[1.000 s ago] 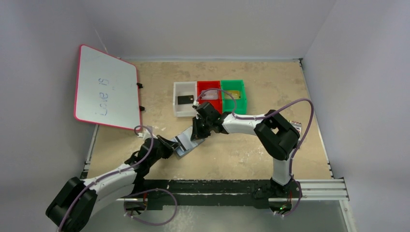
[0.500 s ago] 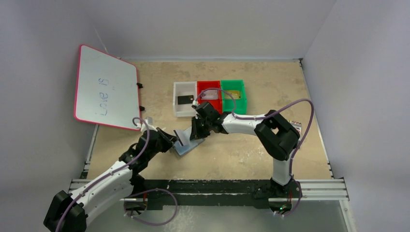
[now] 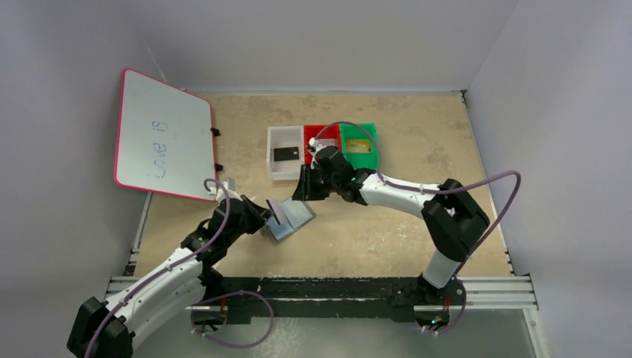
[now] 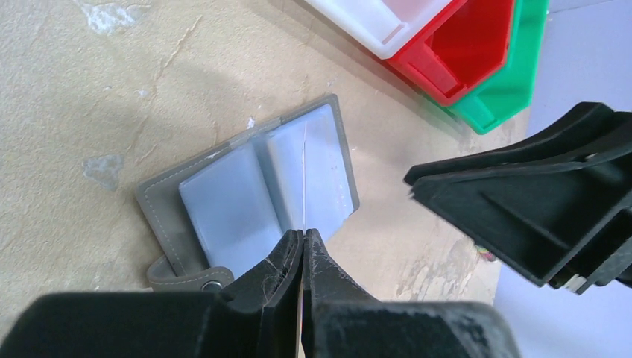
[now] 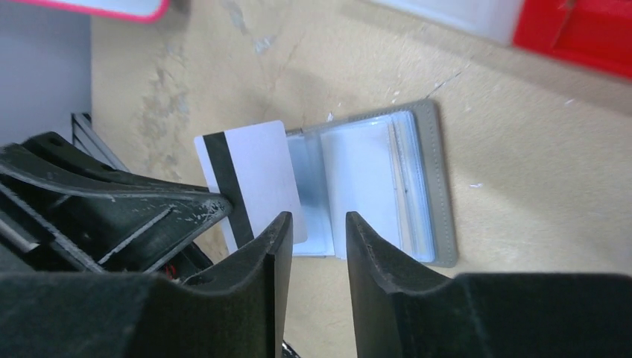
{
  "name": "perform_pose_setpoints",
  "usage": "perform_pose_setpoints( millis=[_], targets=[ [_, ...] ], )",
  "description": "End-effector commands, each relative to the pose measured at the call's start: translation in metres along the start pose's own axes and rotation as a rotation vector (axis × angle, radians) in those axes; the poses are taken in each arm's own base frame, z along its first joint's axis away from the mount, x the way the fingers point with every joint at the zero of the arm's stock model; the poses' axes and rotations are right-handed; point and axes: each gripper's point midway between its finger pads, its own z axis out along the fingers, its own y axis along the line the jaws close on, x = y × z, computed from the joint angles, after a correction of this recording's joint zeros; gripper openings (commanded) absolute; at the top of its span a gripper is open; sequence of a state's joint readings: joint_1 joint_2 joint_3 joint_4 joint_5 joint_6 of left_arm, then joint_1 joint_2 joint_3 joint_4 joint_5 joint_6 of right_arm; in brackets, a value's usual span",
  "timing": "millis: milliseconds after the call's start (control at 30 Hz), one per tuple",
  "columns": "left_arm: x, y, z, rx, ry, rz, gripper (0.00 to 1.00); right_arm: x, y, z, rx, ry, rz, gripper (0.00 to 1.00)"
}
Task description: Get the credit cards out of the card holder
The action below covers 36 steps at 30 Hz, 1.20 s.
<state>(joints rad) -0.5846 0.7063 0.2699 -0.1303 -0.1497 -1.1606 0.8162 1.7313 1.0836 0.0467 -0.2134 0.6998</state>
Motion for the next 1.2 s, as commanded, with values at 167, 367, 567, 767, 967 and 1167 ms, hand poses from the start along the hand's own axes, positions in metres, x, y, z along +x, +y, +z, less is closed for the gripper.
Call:
perform_pose_setpoints(
  millis=[167,367,567,767,967,1167],
  targets=[
    [-0.029,-0.056,-0.013,0.182,-0.087,0.026,0.00,-0.060,0.004,-0.048,-0.034,-0.264,0.048,0.55],
    [-0.040,-0.077,-0.024,0.285,-0.135,0.045,0.00,-0.075,0.009,-0.083,-0.271,-0.420,0.060,0.61],
    [-0.049,-0.100,-0.039,0.397,-0.173,0.046,0.00,-0.075,0.030,-0.110,-0.436,-0.478,-0.024,0.72],
    [-0.055,-0.128,-0.058,0.527,-0.187,0.057,0.00,-0.067,0.057,-0.106,-0.590,-0.334,-0.113,0.69],
    [-0.054,-0.150,-0.069,0.608,-0.159,0.076,0.00,-0.065,0.081,-0.115,-0.724,-0.290,-0.143,0.60],
    [-0.052,-0.168,-0.079,0.695,-0.139,0.084,0.00,-0.060,0.086,-0.113,-0.765,-0.216,-0.133,0.54]
  ],
)
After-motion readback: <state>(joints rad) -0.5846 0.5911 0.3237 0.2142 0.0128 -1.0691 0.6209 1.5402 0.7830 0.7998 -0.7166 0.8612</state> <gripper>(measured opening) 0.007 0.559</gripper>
